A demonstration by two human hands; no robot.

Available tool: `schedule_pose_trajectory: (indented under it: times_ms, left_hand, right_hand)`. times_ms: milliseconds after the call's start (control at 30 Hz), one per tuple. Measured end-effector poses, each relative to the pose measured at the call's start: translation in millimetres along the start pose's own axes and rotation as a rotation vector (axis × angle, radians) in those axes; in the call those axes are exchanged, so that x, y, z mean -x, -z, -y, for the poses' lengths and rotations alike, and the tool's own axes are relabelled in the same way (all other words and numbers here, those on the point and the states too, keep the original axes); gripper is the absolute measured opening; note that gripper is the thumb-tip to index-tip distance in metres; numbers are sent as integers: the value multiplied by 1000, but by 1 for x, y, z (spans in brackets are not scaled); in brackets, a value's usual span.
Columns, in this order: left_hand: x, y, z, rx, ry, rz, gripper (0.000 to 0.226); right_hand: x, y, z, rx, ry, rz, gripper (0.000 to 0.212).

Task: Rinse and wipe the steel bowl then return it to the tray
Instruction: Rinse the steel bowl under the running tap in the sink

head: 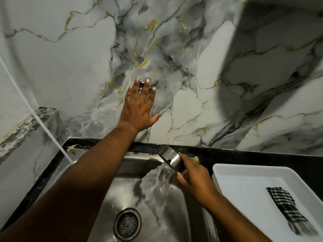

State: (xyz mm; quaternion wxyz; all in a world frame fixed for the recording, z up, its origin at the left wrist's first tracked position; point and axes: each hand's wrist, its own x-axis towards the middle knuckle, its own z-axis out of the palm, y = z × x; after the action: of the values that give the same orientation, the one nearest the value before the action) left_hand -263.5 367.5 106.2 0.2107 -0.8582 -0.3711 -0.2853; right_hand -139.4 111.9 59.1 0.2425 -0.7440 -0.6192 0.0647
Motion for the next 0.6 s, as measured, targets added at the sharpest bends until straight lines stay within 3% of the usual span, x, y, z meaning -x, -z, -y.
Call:
schedule_pose_trajectory:
  times_ms: [167, 233, 333, 500, 600]
  left_hand:
    - [2, 2, 0, 9, -4, 5, 96]
    - [2, 2, 0, 9, -8, -11, 96]
    - [2, 2, 0, 23, -17, -34, 96]
    - [3, -1, 1, 24, -8, -11, 97]
    - [4, 2, 1, 13, 15, 51, 101]
  right_hand:
    - [-1, 42, 16, 443, 312, -117, 68]
    - [1, 45, 17, 553, 389, -212, 68]
    - [8, 29, 12, 680, 496, -217, 70]
    - [26, -13, -2, 650, 485, -98, 83]
    - [28, -25, 0, 505, 395, -76, 67]
